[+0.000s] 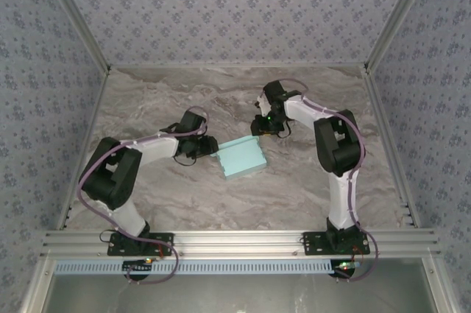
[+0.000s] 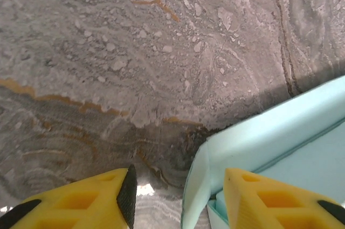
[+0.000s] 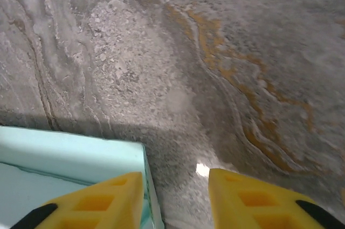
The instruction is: Fold the paper box
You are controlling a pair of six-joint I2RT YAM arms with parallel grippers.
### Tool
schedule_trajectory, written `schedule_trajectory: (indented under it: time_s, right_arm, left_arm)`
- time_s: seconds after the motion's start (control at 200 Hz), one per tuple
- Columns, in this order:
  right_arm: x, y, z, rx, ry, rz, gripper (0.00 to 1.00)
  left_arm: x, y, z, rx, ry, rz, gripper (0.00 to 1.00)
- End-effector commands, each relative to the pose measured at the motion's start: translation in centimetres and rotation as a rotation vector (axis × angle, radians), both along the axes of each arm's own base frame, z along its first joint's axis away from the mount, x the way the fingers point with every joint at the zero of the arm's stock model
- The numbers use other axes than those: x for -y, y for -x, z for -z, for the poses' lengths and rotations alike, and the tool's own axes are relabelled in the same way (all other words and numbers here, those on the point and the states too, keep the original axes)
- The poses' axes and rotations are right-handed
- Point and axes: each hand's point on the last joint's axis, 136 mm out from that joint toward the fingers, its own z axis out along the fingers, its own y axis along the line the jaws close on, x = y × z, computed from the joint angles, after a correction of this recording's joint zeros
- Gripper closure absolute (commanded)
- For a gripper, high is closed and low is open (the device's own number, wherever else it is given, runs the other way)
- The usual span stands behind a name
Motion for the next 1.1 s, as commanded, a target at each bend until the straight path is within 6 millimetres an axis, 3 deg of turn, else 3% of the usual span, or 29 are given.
schedule_trajectory:
  time_s: [0.0, 0.085, 0.23, 0.425, 0.655, 0.899, 1.084, 1.094]
  right_arm:
    - [-1.7, 0.3, -0.2, -0.037, -0.081, -0.025, 0.67]
    - [-2.0, 0.5, -0.1, -0.041, -0.097, -0.019, 0.70]
    - [-2.8, 0.4, -0.8, -0.021, -0.133, -0.021, 0.86]
    - [-3.4, 0.7, -2.2, 0.055, -0.145, 0.004, 0.90]
    - [-4.3, 0.6, -5.1, 0.236, -0.144, 0.009, 0.91]
    - [-5.8, 0.6, -8.4, 0.429, -0.144, -0.037, 0.91]
    - [-6.8, -0.2, -9.9, 0.548, -0.152, 0.024, 0.91]
    - [-6.5, 0.2, -8.9, 0.533, -0.139, 0.027, 0.91]
  left_arm:
    - [0.8, -0.7, -0.3, 0.011, 0.009, 0.039, 0.57]
    - [1.0, -1.1, -0.3, 0.023, 0.008, 0.050, 0.66]
    - [1.6, -1.5, -0.6, 0.039, 0.021, 0.082, 0.82]
    - [2.1, -2.3, -2.2, 0.103, 0.038, 0.104, 0.94]
    - [1.9, -3.4, -4.7, 0.190, 0.036, 0.097, 0.97]
    - [1.5, -4.7, -8.6, 0.346, 0.011, 0.076, 0.98]
    - [1.7, -5.0, -10.7, 0.451, -0.031, 0.061, 0.98]
    - [1.7, -5.0, -10.8, 0.457, -0.033, 0.059, 0.99]
